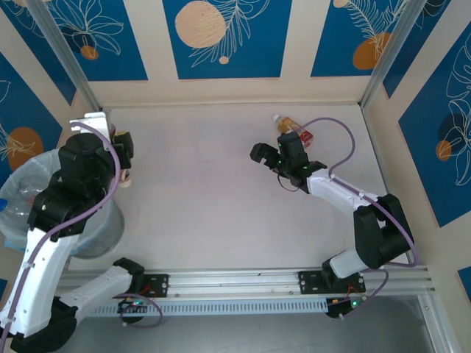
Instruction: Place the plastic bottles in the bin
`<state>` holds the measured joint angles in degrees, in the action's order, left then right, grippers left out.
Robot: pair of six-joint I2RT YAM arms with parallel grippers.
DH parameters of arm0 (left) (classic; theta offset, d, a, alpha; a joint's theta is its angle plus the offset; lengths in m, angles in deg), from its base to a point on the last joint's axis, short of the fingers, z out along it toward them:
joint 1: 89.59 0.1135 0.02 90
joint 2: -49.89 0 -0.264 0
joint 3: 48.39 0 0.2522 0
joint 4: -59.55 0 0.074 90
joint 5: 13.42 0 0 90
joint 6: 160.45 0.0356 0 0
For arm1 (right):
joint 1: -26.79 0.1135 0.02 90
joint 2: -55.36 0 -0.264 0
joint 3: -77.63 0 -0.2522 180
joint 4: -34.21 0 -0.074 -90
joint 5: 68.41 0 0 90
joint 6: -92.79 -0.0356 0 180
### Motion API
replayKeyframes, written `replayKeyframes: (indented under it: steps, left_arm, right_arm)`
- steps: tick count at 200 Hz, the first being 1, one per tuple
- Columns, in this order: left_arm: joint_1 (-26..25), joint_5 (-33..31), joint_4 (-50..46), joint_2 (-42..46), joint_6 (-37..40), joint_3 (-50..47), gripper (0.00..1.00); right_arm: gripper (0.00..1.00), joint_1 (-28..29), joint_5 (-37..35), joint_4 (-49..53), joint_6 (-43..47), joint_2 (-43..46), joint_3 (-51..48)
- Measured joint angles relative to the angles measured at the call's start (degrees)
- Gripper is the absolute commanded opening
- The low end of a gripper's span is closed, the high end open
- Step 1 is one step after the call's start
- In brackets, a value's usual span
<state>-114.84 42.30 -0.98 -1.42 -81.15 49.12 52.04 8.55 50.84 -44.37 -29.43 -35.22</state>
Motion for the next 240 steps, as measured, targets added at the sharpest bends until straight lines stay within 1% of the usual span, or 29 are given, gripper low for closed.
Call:
replayKeyframes:
  steps: [10, 46, 67, 95, 110, 126, 139, 150, 167, 188, 202, 215, 228, 232, 240]
  left_arm:
    - [0.0, -3.32, -0.09, 0.68, 0.98, 0.22, 0.41]
    - [0.02, -19.21, 0.46, 3.48, 6.84, 0.26, 0.41]
    - [0.35, -26.43, 2.75, 5.62, 9.77, -0.57, 0.41]
    - [1.05, -30.58, 4.85, 9.84, 9.7, -4.87, 0.39]
    - [1.31, -31.56, 5.22, 11.26, 9.31, -6.91, 0.39]
    - [1.9, -31.56, 5.18, 10.69, 8.09, -7.3, 0.39]
    - [3.54, -30.69, 5.05, 9.14, 6.88, -7.19, 0.39]
    - [6.73, -28.22, 4.44, 6.95, 5.68, -6.75, 0.39]
    - [15.72, -21.62, 3.89, 3.02, 3.23, -6.16, 0.37]
    - [27.67, -11.28, 3.1, -0.98, -0.11, -6.12, 0.38]
    - [33.4, -4.7, 2.08, -2.93, -2.29, -6.19, 0.39]
    - [37.2, 0.57, 1.31, -4.11, -4.17, -6.49, 0.45]
    - [39.93, 4.57, 0.37, -5.03, -5.86, -6.93, 0.52]
    - [40.81, 5.68, 0.09, -5.29, -6.4, -7.08, 0.55]
    - [42.49, 7.65, -0.63, -5.99, -7.13, -7.28, 0.67]
  right_arm:
    - [1.0, 0.0, 0.09, 0.02, 0.0, -0.17, 0.13]
    - [1.0, 0.0, 0.2, 0.68, 0.04, -0.59, 0.31]
    - [0.99, 0.0, 0.5, 1.25, 0.13, -1.07, 0.98]
    - [1.0, 0.0, 1.46, 1.29, 0.22, -1.95, 1.73]
    - [1.0, 0.0, 1.9, 1.29, 0.22, -2.27, 1.77]
    - [1.0, 0.0, 2.34, 1.29, 0.26, -2.69, 1.79]
    - [0.99, 0.0, 2.75, 1.36, 0.26, -2.89, 1.81]
    - [1.0, 0.0, 2.97, 1.44, 0.26, -2.91, 1.81]
    - [0.99, 0.0, 3.19, 1.46, 0.26, -2.91, 1.81]
    - [1.0, 0.0, 3.5, 1.46, 0.26, -2.91, 1.81]
    - [1.0, -0.07, 3.65, 1.51, 0.26, -2.91, 1.81]
    - [1.0, -0.17, 3.65, 1.55, 0.28, -2.91, 1.81]
    - [1.0, -0.22, 3.65, 1.73, 0.46, -2.91, 1.81]
    - [0.99, -0.22, 3.65, 1.84, 0.48, -2.91, 1.81]
    - [1.0, -0.28, 3.65, 2.03, 0.55, -2.91, 1.81]
